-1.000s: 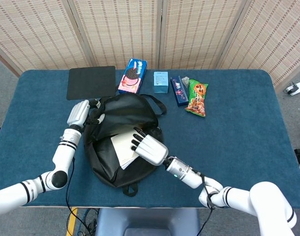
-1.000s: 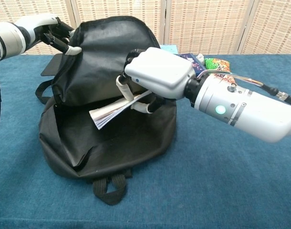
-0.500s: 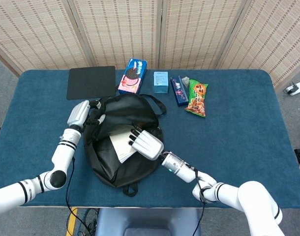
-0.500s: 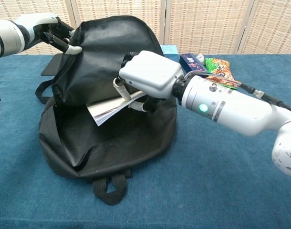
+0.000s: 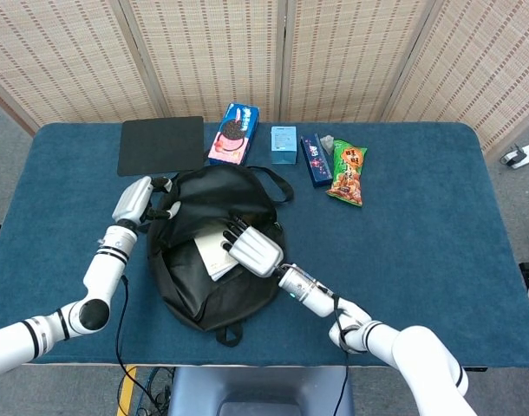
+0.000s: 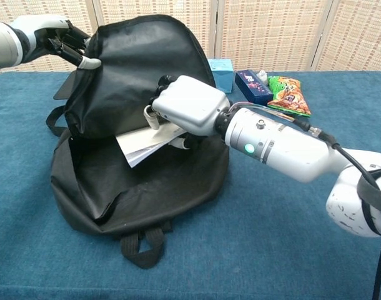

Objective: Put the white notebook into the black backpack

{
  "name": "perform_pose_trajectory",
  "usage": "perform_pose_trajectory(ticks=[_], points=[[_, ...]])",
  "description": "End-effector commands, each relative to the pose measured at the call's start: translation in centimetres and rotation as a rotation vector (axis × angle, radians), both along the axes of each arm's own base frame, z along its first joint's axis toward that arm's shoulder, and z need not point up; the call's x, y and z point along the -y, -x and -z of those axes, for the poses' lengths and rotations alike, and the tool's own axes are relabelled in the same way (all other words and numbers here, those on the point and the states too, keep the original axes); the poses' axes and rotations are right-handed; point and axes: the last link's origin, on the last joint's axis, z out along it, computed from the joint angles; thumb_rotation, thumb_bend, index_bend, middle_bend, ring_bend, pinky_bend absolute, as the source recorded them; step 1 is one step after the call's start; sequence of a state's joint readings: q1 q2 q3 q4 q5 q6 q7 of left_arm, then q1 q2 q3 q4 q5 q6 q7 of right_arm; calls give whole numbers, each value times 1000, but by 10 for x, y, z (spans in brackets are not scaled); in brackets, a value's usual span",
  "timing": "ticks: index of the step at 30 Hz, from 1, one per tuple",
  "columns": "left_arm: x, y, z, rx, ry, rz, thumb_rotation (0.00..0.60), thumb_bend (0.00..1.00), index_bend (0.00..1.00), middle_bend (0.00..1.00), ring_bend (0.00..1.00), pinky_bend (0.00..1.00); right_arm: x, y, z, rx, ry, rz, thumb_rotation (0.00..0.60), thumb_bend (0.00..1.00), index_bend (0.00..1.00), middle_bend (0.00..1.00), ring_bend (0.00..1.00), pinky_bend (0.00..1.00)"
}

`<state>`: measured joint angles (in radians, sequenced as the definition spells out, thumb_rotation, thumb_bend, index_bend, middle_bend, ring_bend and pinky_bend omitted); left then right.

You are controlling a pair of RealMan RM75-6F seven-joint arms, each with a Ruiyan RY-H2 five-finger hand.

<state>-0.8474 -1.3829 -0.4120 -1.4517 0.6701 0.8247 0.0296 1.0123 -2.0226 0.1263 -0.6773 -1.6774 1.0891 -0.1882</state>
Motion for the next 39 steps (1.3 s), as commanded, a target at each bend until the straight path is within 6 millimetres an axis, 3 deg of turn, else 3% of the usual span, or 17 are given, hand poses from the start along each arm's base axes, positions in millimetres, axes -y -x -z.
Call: perform_pose_trajectory(ticks=[1,4,9,26,33,39], points=[[0,1,0,4,5,-4,600,450,732,405,344,174,-3,4,-2,9,-2,5,600,23,133,211,98,53],[1,2,2,1,12,-1,600,450,729,404,344,174,-7,6,-8,18,-2,-3,600,0,15,135,35,29],[5,3,4,-12,21,9,600,449,706,394,344,174,-17,14,-31,50,10,-30,600,0,0,104,14,21],[43,14,8,-148,114,71,600,436,572,379,343,174,-55,77,-163,105,165,85,600,0,0,104,14,21],[65,14,6,-215,196,116,600,277,282,279,271,169,-60,93,-203,155,234,157,600,0,0,114,14,21],[78,14,-4,-200,156,141,600,252,196,264,268,162,-63,115,-225,178,219,283,600,51,0,124,14,26]])
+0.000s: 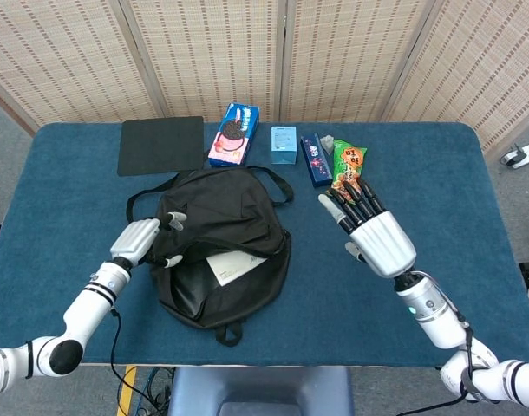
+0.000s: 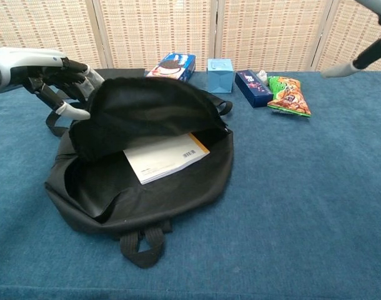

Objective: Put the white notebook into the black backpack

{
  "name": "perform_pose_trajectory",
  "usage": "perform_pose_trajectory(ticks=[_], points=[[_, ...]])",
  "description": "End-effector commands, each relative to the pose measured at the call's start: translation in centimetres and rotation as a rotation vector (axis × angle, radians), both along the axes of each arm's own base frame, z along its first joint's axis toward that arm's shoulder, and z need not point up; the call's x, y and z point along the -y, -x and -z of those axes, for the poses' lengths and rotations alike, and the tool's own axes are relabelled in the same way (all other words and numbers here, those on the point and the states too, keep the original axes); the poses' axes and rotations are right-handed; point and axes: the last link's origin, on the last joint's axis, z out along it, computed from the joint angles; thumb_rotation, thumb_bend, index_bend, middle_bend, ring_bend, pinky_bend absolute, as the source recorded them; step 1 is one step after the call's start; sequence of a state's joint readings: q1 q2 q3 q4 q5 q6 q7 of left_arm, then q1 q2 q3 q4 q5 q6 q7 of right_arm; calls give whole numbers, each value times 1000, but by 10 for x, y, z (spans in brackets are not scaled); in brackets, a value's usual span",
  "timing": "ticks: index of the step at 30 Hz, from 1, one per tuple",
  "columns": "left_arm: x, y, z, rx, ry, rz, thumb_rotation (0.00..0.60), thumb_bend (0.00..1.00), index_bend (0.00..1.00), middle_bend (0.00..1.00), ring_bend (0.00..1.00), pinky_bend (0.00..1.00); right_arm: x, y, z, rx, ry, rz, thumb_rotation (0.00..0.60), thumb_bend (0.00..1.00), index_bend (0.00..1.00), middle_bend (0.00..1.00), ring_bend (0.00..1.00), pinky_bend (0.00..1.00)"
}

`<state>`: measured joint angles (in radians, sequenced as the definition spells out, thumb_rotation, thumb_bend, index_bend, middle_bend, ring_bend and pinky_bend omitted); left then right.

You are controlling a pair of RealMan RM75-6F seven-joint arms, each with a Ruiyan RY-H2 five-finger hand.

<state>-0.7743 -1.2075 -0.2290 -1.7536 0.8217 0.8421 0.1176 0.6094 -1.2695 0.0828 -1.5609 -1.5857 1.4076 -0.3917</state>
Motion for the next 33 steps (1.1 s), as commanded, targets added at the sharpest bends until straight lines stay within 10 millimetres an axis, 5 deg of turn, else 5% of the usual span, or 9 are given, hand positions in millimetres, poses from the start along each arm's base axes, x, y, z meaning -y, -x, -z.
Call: perform_pose_trajectory(ticks=[1,14,33], points=[[6,4,-8,12,-41,7,600,252,196,264,268,162,-3,13,-10,40,-30,70,600,78,0,124,14,38],[28,56,-49,-98,-311,-27,600,251,278,264,269,162,-21,72,-48,79,-50,306,600,238,174,238,134,228],[83,122,-84,-310,-574,-72,600,252,310,264,266,162,-81,134,-82,176,-10,529,600,309,283,287,159,257]])
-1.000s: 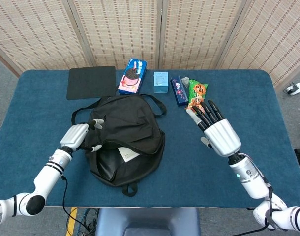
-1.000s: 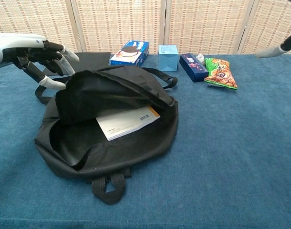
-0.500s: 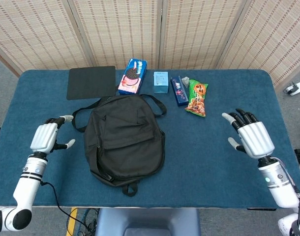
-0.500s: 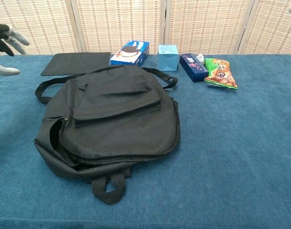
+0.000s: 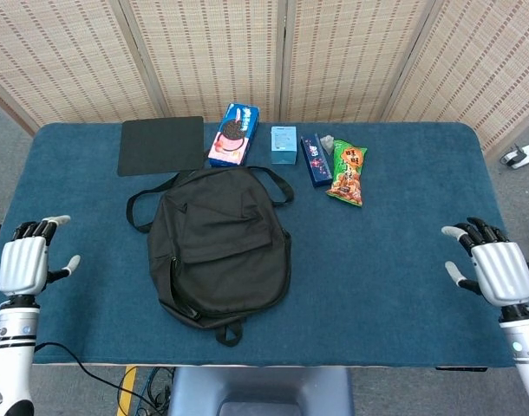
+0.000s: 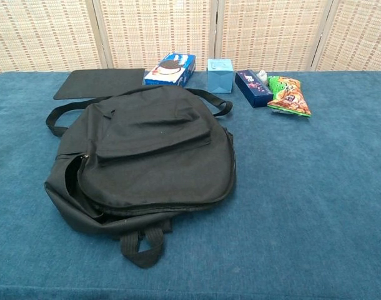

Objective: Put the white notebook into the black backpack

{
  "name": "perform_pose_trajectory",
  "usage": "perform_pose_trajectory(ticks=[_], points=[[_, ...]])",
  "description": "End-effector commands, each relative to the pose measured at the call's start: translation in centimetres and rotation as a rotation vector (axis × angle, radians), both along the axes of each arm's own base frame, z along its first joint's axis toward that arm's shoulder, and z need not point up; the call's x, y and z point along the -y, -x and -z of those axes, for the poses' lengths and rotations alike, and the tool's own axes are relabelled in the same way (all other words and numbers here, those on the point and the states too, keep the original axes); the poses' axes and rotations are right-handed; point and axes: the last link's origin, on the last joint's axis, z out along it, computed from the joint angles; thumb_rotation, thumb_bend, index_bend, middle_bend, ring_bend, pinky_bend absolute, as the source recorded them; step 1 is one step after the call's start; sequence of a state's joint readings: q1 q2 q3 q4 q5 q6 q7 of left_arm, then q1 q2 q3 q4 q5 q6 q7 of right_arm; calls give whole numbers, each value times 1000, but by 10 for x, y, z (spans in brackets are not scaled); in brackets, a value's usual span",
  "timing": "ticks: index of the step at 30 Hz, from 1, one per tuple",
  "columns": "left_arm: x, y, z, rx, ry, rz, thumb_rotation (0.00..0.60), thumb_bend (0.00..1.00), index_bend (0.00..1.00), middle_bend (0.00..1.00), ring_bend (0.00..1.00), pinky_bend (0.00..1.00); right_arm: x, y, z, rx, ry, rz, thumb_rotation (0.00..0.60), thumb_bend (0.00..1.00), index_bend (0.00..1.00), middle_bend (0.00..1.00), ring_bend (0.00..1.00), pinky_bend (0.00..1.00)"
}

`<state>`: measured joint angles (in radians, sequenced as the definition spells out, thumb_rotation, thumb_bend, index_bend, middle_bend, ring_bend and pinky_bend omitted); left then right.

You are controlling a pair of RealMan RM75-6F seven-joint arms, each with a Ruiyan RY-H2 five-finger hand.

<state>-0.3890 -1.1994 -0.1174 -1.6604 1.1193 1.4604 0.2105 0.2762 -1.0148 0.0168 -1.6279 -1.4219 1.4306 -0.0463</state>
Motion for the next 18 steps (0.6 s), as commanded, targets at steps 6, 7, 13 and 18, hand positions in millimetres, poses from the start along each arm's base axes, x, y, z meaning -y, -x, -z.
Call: perform_pose_trajectory(ticks=[6,7,13,18], points=[[26,14,-11,-49,-32,-19,600,251,312,264,261,162,-15,11,0,18,14,25,600,317,299,298,160,259],[29,16,-12,-59,-33,-27,600,251,311,264,260,161,-16,11,0,21,14,28,600,319,299,300,160,262],[42,25,-21,-81,-28,-74,600,251,310,260,250,152,-18,15,2,32,17,46,600,322,299,301,162,267],[51,28,-25,-96,-20,-95,600,251,306,257,246,147,-20,15,5,31,16,51,600,323,299,303,162,267]])
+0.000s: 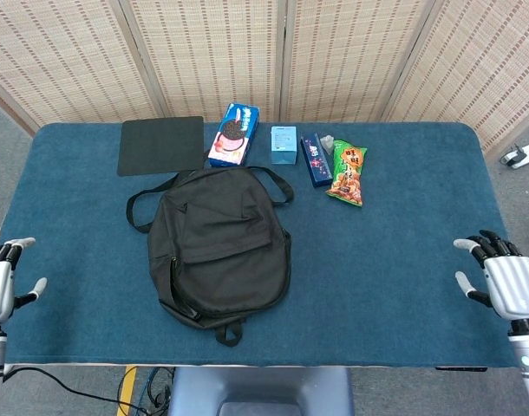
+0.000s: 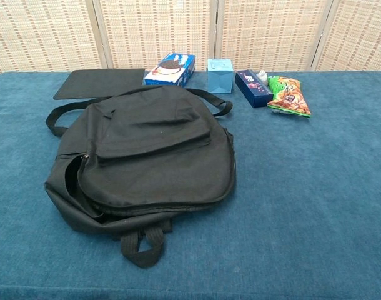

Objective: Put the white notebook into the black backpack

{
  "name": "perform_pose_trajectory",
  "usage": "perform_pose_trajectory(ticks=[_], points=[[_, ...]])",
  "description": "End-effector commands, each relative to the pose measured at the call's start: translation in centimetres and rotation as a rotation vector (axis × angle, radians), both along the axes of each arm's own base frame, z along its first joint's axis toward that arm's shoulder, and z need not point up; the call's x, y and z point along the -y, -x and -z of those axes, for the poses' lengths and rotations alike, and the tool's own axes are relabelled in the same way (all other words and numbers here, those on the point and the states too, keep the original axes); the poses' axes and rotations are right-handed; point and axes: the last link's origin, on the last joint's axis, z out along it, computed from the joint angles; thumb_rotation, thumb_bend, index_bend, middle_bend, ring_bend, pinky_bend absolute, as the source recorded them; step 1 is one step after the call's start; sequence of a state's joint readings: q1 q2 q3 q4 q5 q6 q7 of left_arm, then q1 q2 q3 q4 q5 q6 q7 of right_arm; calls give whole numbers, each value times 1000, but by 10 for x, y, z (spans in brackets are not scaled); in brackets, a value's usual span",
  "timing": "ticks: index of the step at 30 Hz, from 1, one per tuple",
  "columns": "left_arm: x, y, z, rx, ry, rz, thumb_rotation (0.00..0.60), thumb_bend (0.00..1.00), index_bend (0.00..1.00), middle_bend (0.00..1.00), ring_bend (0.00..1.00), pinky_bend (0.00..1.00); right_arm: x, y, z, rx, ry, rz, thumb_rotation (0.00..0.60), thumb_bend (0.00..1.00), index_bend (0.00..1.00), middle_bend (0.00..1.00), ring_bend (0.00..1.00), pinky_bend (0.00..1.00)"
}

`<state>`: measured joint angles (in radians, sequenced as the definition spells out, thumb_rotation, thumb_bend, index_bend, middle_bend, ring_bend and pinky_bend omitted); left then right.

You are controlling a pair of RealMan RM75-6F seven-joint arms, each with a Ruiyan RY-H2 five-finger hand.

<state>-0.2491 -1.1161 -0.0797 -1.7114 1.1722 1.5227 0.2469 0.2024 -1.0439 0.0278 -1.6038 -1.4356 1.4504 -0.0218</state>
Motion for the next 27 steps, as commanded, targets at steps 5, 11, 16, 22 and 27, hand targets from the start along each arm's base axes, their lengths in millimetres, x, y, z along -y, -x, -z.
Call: perform_pose_trajectory(ticks=[5,11,16,22,27], points=[[15,4,-2,-6,10,-30,600,251,303,255,241,142,-3,2,3,7,-10,24,600,324,299,304,162,267],[26,3,-4,1,12,-46,600,251,300,255,239,138,-5,2,5,19,-13,31,600,324,299,304,162,267],[37,2,-4,13,0,-48,600,251,300,255,239,138,-10,2,4,22,-14,36,600,327,299,304,162,267],[48,5,-8,13,-7,-59,600,252,300,255,239,138,-16,2,-1,24,1,43,600,330,299,304,162,267],[59,4,-8,0,7,-74,600,252,297,255,237,132,-21,3,-4,25,16,44,600,342,299,304,162,267]])
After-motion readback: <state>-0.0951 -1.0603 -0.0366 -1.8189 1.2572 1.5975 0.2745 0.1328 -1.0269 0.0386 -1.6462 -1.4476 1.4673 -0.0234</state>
